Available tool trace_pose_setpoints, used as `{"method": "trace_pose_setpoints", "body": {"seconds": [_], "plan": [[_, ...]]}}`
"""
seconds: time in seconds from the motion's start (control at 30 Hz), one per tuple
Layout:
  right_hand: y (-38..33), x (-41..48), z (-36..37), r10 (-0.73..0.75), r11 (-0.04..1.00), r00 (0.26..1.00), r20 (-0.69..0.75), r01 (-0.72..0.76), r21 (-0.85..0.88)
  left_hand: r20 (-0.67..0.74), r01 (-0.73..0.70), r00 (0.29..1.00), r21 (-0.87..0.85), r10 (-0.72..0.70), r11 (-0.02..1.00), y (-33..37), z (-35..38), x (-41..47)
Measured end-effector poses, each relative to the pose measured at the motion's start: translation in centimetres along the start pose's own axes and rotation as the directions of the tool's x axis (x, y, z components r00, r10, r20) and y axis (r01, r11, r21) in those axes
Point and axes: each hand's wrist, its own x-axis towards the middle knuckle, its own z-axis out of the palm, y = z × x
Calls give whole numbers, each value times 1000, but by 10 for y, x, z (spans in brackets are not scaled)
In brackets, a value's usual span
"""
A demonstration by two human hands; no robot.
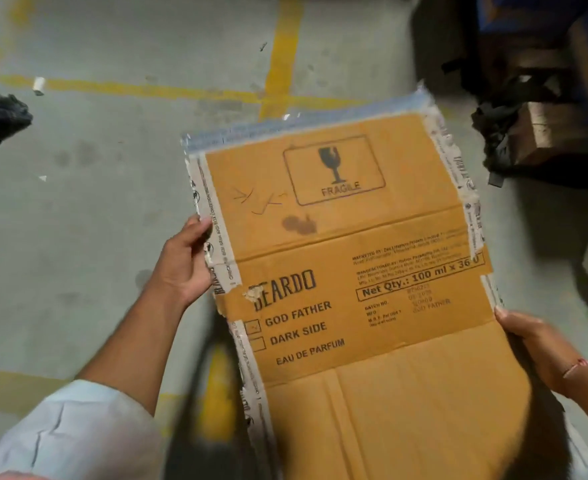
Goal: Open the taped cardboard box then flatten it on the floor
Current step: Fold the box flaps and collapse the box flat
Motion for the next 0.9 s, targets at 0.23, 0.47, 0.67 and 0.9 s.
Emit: {"method": "trace_pose_setpoints", "body": {"seconds": [0.23, 0.47, 0.67, 0.9], "plan": [[12, 12, -17, 9, 988, 993, -118, -27, -155, 161, 138, 967, 318, -197, 938, -32, 9, -49], [20, 6, -27, 89, 979, 987, -133, -111, -170, 147, -63, 952, 952, -270, 298, -39, 35, -35], [43, 15, -30, -26, 961, 991, -133, -12, -277, 278, -269, 815, 959, -508, 92, -61, 76, -13], [79, -10, -55, -5, 973, 999, -52, -7, -232, 513, -633, 615, 774, -598, 12, -118, 114, -11]]}}
